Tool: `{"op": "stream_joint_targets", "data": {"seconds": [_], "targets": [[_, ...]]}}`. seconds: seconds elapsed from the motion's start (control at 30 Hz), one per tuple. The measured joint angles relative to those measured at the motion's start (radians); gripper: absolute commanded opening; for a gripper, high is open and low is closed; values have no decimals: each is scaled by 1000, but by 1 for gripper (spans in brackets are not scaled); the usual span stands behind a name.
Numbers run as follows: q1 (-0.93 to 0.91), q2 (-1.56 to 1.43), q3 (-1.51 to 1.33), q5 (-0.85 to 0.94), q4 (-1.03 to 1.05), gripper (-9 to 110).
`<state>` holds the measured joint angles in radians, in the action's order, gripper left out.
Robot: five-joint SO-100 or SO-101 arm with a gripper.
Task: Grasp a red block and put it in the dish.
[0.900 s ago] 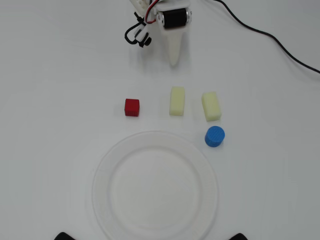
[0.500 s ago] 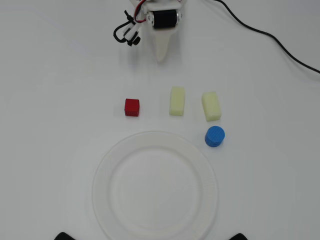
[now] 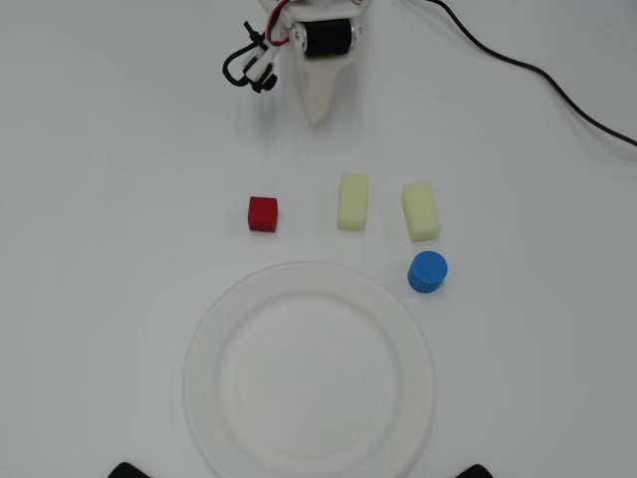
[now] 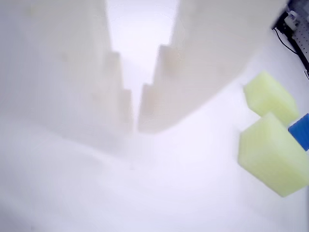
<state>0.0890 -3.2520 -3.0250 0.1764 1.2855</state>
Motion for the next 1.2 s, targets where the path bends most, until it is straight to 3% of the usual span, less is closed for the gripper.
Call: {"op": "stream_joint_targets", "data": {"seconds": [0.37,0.6,0.73,0.83,1.2], "targets": [[-3,747,592,-51,23,2],[-3,1175,1002,-78,46,16],[-3,1378,1186,-87,46,30],[-17,1500,1272,-118,46,37],[-92,1675,1235,-97,-75,39]]}}
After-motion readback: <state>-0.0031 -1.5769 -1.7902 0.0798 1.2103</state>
